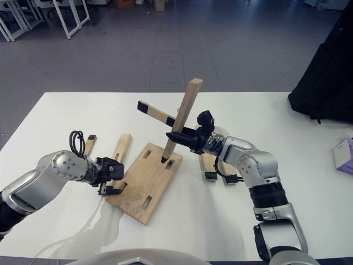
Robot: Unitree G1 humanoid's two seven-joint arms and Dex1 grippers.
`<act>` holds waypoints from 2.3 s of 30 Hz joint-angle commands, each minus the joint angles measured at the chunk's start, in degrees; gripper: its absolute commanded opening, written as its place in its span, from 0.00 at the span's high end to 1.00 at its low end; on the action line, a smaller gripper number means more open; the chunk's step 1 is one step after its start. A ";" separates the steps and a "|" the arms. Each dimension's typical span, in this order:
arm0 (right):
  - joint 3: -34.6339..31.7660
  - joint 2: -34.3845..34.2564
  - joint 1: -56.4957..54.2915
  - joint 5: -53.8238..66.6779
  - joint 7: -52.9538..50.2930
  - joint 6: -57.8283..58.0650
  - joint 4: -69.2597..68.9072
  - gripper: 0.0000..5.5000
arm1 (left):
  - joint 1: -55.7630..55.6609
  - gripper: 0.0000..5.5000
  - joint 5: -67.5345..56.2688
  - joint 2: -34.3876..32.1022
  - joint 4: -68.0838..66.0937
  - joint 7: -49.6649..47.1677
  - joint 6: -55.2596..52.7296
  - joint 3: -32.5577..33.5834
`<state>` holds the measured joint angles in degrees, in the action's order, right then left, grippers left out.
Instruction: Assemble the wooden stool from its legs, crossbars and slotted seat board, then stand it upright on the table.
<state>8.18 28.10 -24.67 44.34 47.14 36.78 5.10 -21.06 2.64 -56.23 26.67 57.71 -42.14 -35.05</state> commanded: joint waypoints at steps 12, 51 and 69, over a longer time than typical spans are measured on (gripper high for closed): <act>-1.53 0.69 0.74 -12.84 8.23 -7.86 9.34 0.63 | 0.42 0.25 3.88 1.39 -4.21 1.55 1.55 -0.14; 2.92 5.23 5.95 -23.06 9.49 -14.57 -3.44 0.45 | 4.18 0.25 1.75 5.95 1.12 -1.11 -7.11 3.24; -29.74 -10.83 -22.05 -15.71 -37.53 14.10 -26.26 0.38 | 6.51 0.25 2.13 6.21 2.14 -3.06 -8.76 4.24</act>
<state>-17.87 24.59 -41.22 22.71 16.89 45.60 -17.57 -16.25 4.71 -50.17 29.70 55.28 -49.84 -29.21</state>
